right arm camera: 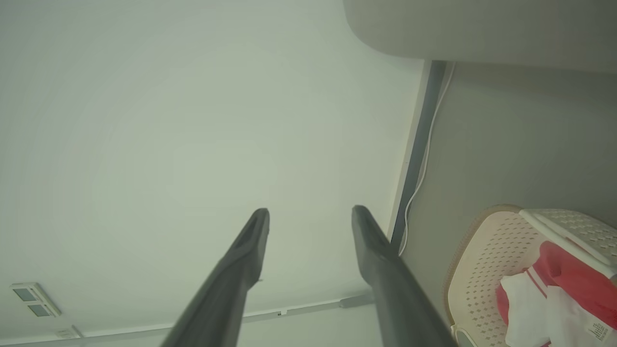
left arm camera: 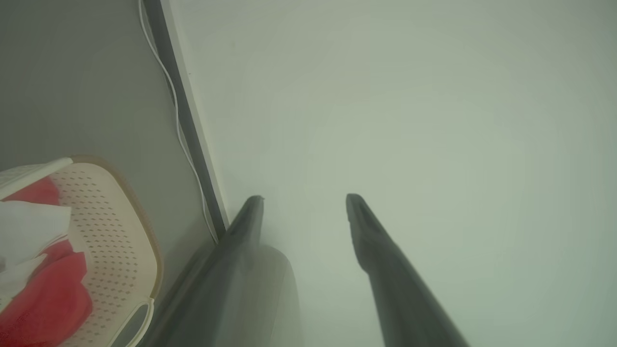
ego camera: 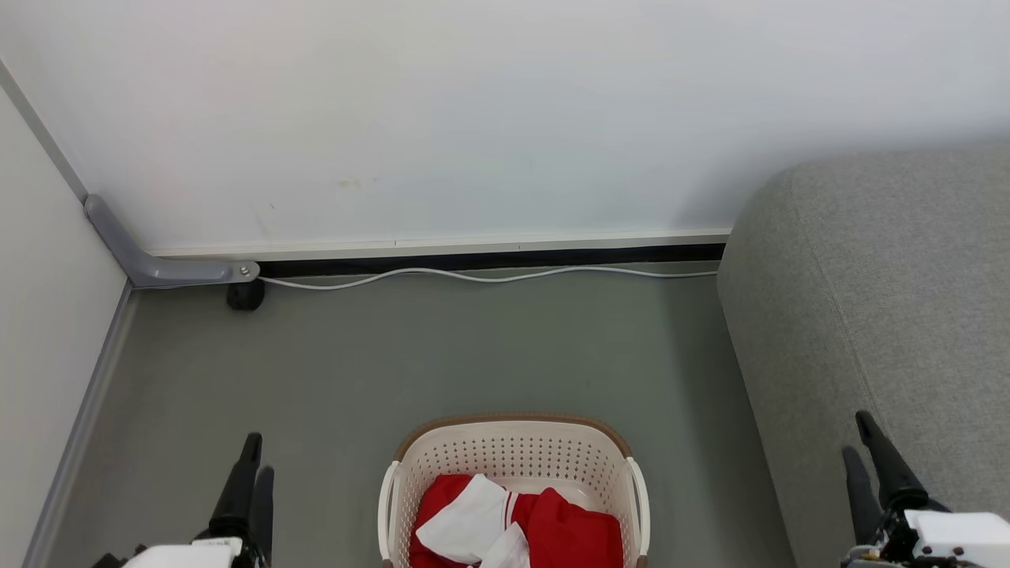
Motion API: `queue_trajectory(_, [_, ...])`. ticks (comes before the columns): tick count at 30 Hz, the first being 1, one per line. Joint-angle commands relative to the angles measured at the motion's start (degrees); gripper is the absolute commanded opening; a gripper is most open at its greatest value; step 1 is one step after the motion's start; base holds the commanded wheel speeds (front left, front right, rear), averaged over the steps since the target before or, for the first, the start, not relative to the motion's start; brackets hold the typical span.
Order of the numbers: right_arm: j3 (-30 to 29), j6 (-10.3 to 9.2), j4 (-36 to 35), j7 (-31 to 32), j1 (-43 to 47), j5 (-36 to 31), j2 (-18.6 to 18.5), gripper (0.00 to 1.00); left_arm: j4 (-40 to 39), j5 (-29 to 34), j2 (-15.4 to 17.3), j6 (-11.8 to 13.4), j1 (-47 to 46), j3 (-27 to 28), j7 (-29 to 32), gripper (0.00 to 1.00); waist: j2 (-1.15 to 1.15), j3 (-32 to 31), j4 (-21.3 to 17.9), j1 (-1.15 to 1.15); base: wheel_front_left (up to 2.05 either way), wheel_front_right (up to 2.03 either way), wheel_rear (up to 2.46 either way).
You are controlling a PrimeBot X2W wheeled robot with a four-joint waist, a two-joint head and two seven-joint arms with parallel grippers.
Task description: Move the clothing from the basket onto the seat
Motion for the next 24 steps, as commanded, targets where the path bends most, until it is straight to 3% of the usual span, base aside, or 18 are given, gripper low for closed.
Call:
queue_trajectory(1, [0.0, 0.00, -0.1, 0.0, -0.1, 0.0, 0.0, 1.00, 0.0, 0.0, 0.0, 0.0, -0.1, 0.0, 0.0, 1.00, 0.00, 0.0, 0.0, 0.00, 0.00, 0.00, 0.00])
queue_trajectory(7, [0.7, 0.01, -0.3, -0.6, -1.1, -0.5, -0.2, 1.00, 0.0, 0.2, 0.1, 0.0, -1.2, -0.1, -0.6, 1.00, 0.00, -0.1, 0.0, 0.13, 0.00, 0.00, 0.00])
queue_trajectory(12, [1.5, 0.01, -0.3, -1.3, -1.6, -1.0, -0.7, 1.00, 0.1, 0.6, 0.3, 0.0, -1.7, -0.4, -1.2, 1.00, 0.00, -0.1, 0.0, 0.01, 0.00, 0.00, 0.00])
queue_trajectory(24, [4.6, 0.02, 0.4, -3.9, -3.6, -3.4, -2.3, 1.00, 0.6, 2.6, 1.5, -0.1, -3.4, -2.4, -3.7, 1.00, 0.00, -0.3, -0.1, 0.00, 0.00, 0.00, 0.00])
